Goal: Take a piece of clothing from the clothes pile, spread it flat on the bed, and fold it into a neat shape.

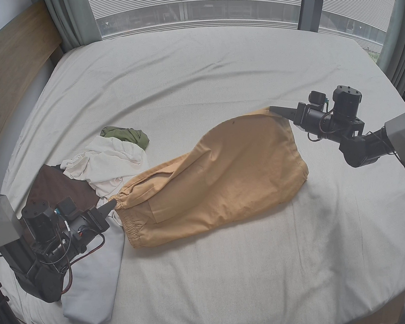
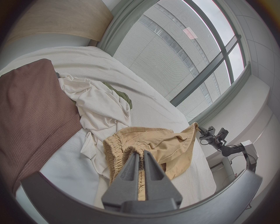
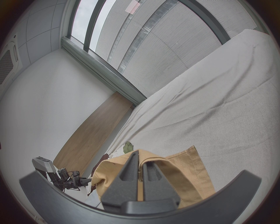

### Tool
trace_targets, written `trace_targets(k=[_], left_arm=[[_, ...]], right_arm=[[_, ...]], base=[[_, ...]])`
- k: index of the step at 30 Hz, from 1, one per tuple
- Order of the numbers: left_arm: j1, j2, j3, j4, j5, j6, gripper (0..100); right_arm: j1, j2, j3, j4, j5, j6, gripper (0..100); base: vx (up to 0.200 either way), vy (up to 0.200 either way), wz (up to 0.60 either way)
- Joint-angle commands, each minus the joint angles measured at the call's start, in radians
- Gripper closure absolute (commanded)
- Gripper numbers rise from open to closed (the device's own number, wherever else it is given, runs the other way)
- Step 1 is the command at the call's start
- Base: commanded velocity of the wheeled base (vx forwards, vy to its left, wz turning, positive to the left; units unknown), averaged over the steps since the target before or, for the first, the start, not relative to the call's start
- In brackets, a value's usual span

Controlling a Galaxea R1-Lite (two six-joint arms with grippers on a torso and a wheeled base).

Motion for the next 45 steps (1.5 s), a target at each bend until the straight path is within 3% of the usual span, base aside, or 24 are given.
trace_targets(k=[1, 13, 14, 15, 17, 21, 27, 32, 37, 40, 45], left_arm=[[0.0, 0.026, -0.015, -0.001, -0.001, 0.0, 100], [0.001, 0.045, -0.036, -0.001, -0.001, 0.002, 100], [0.003, 0.045, -0.038, -0.001, -0.001, 0.002, 0], [0.006, 0.045, -0.044, -0.001, -0.001, 0.0, 0], [0.01, 0.045, -0.059, -0.001, -0.001, 0.0, 0], [0.027, 0.035, -0.104, -0.001, 0.05, -0.02, 0], [0.012, -0.023, -0.067, 0.002, 0.036, -0.05, 0], [-0.023, -0.064, -0.015, -0.001, -0.003, -0.05, 0], [-0.088, -0.119, 0.028, -0.001, -0.009, -0.047, 0], [-0.111, -0.135, 0.043, -0.002, -0.012, -0.044, 0], [-0.145, -0.133, 0.073, -0.004, -0.004, -0.026, 0]], right_arm=[[0.001, 0.035, -0.052, 0.026, -0.001, 0.0, 100], [-0.002, 0.07, -0.102, 0.036, -0.004, -0.003, 100], [-0.001, 0.07, -0.102, 0.036, -0.004, -0.003, 100], [-0.001, 0.071, -0.108, 0.036, -0.004, -0.003, 0], [0.001, 0.076, -0.128, 0.036, -0.009, -0.001, 0], [0.014, 0.125, -0.207, 0.028, -0.098, -0.003, 0], [0.021, 0.039, -0.145, 0.034, -0.096, -0.004, 0], [0.018, -0.087, 0.034, 0.033, -0.096, -0.018, 0], [-0.009, -0.266, 0.413, -0.013, -0.09, -0.1, 0], [-0.025, -0.32, 0.614, -0.119, -0.049, -0.109, 0], [-0.041, -0.303, 0.763, -0.356, -0.049, -0.098, 0]], base=[[0.0, 0.0, 0.0], [0.0, 0.0, 0.0], [0.0, 0.0, 0.0], [0.0, 0.0, 0.0], [0.0, 0.0, 0.0], [0.0, 0.0, 0.0], [0.0, 0.0, 0.0], [0.0, 0.0, 0.0], [0.0, 0.0, 0.0], [0.0, 0.0, 0.0], [0.0, 0.0, 0.0]])
